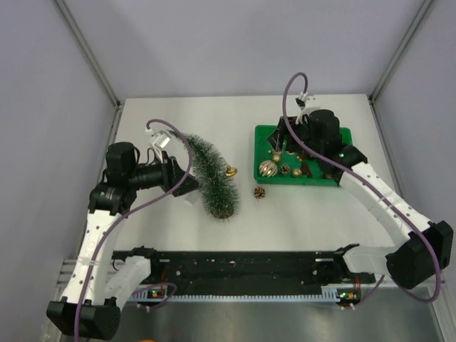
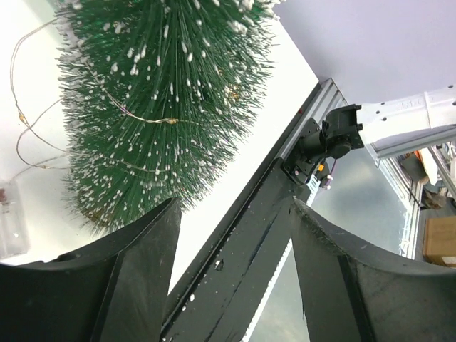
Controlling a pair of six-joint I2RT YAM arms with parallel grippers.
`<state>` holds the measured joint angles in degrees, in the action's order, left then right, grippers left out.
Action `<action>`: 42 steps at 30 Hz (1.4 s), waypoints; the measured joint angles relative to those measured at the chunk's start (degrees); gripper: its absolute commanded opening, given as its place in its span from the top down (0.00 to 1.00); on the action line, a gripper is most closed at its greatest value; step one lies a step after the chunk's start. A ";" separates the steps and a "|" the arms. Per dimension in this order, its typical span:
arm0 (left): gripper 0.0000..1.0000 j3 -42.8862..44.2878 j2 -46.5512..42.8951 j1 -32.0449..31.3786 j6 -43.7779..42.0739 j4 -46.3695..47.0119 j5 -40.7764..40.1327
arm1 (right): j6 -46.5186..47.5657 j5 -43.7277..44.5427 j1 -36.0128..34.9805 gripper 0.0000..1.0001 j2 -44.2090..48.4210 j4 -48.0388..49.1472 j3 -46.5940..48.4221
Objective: Decorate the small christmas tree
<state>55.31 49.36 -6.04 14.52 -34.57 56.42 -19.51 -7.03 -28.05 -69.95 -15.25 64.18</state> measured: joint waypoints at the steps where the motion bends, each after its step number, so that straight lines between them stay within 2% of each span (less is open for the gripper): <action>1: 0.31 0.02 -0.17 0.00 -0.15 -0.37 0.02 | -0.26 2.32 1.22 0.34 -1.40 -1.11 1.09; 8: 0.28 0.85 -0.98 0.00 -1.31 -2.67 -0.17 | -3.15 19.15 8.02 0.33 -14.97 -6.93 4.20; 15: 0.24 1.60 -2.29 0.00 -2.71 -4.59 -0.61 | -5.81 28.70 13.03 0.34 -24.57 -10.19 3.63; 21: 0.24 2.27 -2.86 0.00 -2.89 -5.81 -0.76 | -6.69 30.58 14.43 0.37 -29.05 -9.92 3.63; 25: 0.23 2.40 -2.86 0.00 -2.93 -6.47 -1.07 | -6.95 30.60 14.78 0.46 -31.26 -9.49 3.63; 31: 0.23 2.62 -2.89 0.00 -2.93 -6.86 -1.92 | -7.21 30.62 15.58 0.53 -33.86 -8.22 3.89; 42: 0.23 2.78 -3.54 0.00 -3.13 -7.08 -2.34 | -7.28 31.04 16.20 0.50 -36.39 -6.60 5.20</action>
<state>58.08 45.82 -6.04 11.40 -41.65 54.08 -26.79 24.01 -11.86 -106.34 -21.85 69.38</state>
